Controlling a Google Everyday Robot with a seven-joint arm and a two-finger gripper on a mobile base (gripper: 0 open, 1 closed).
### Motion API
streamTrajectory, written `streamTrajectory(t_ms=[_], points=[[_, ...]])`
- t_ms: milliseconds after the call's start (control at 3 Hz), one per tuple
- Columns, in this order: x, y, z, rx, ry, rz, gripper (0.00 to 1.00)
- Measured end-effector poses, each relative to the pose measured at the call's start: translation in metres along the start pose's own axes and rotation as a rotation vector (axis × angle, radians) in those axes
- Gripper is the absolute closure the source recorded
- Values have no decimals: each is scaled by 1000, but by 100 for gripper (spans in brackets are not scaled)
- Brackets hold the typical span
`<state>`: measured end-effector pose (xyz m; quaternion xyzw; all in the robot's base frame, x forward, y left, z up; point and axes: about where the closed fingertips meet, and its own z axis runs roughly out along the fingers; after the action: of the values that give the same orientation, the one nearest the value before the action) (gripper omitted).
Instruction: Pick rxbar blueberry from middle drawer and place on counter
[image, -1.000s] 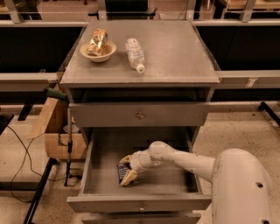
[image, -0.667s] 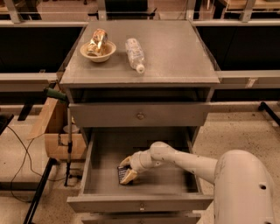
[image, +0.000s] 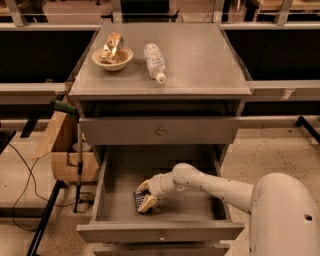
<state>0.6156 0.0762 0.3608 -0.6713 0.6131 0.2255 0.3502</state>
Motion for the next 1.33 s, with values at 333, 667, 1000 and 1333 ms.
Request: streamTrajectory(t_ms=[333, 667, 1000, 1333], points=[[-20, 7, -14, -10, -5, -1, 100], [-46, 8, -35, -47, 14, -1, 100], [-74, 1, -71, -87, 60, -2, 100], [-104, -16, -119, -112, 115, -7, 100]])
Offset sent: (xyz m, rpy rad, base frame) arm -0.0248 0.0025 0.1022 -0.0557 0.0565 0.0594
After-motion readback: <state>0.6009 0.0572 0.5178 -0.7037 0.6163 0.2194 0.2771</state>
